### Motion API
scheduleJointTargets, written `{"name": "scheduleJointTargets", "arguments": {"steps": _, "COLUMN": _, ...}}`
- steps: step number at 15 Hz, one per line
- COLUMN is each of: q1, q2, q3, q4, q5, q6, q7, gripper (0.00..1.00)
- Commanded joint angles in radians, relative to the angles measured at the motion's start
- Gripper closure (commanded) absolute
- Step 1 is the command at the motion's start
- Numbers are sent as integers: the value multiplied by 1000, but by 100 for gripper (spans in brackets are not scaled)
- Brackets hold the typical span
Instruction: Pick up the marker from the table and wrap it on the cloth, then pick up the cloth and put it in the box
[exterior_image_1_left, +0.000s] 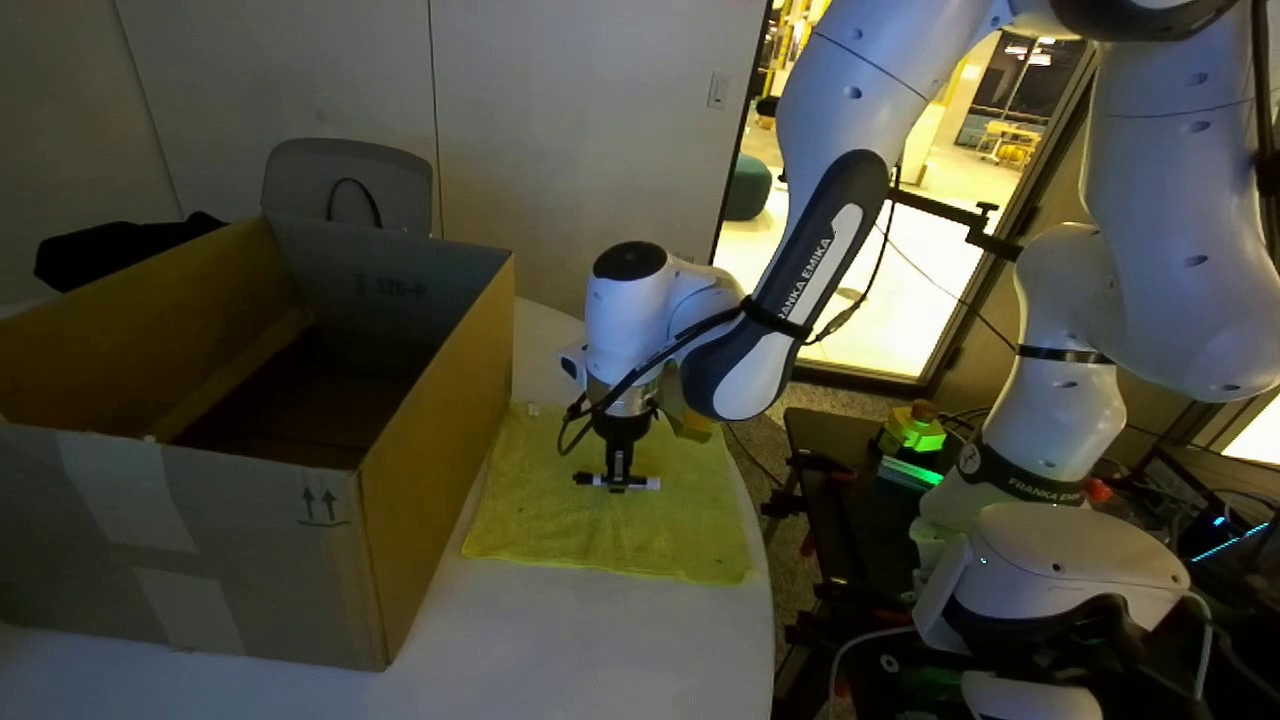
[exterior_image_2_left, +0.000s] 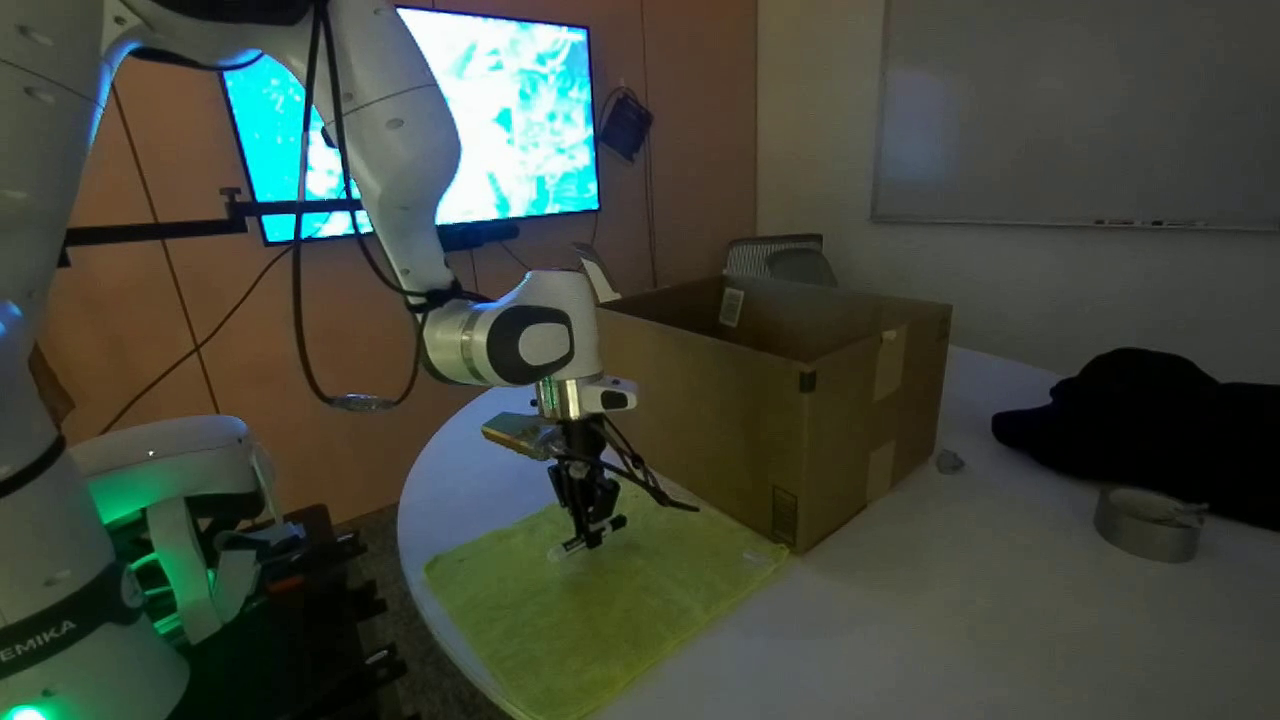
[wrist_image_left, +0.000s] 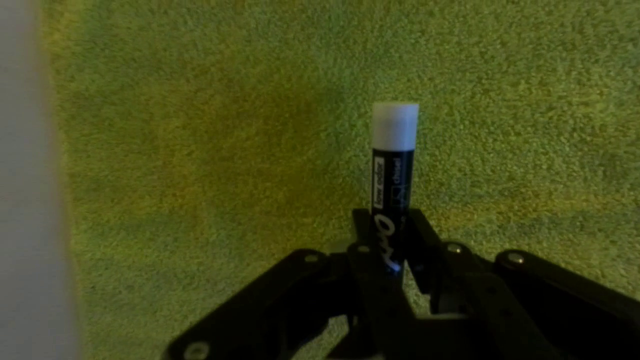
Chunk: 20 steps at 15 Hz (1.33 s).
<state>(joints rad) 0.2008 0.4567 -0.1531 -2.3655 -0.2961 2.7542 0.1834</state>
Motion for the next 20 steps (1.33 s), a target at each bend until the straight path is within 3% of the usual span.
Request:
{"name": "scheduleJointTargets", "arguments": {"steps": 1, "q1": 12, "q2": 51, "q3": -28, "q4": 23, "q5": -22, "q6": 40, "q7": 35, "gripper": 94}}
{"name": "scheduleJointTargets", "arguments": {"steps": 5, "q1": 18, "q2": 63, "q3": -41, "q4": 25, "q5": -15, "q6": 54, "q7": 45, "gripper": 93}}
{"name": "scheduleJointTargets", "arguments": {"steps": 6, "q1": 17, "q2": 61, "q3": -40, "q4": 23, "q5": -14, "q6": 54, "q7": 47, "gripper": 81}}
{"name": "scheduleJointTargets", "arguments": {"steps": 7, "q1": 17, "q2": 57, "q3": -40, "q4": 21, "q5": -13, "q6": 55, "q7": 48, "gripper": 55}}
{"name": "scheduleJointTargets", "arguments": {"steps": 9, "q1": 18, "q2": 45, "q3": -41, "q4": 14, "q5": -13, "q6": 52, "q7": 52, "gripper": 49}}
{"name": "scheduleJointTargets", "arguments": {"steps": 15, "q1": 17, "q2": -21, "q3": -43, "q4": -18, "q5": -7, "q6": 52, "q7": 54, "gripper": 2}}
{"name": "scheduleJointTargets", "arguments": {"steps": 20, "q1": -2, "q2": -44, "q3": 31, "q4": -48, "q5": 31, "q6": 95, "q7": 20, "gripper": 0}}
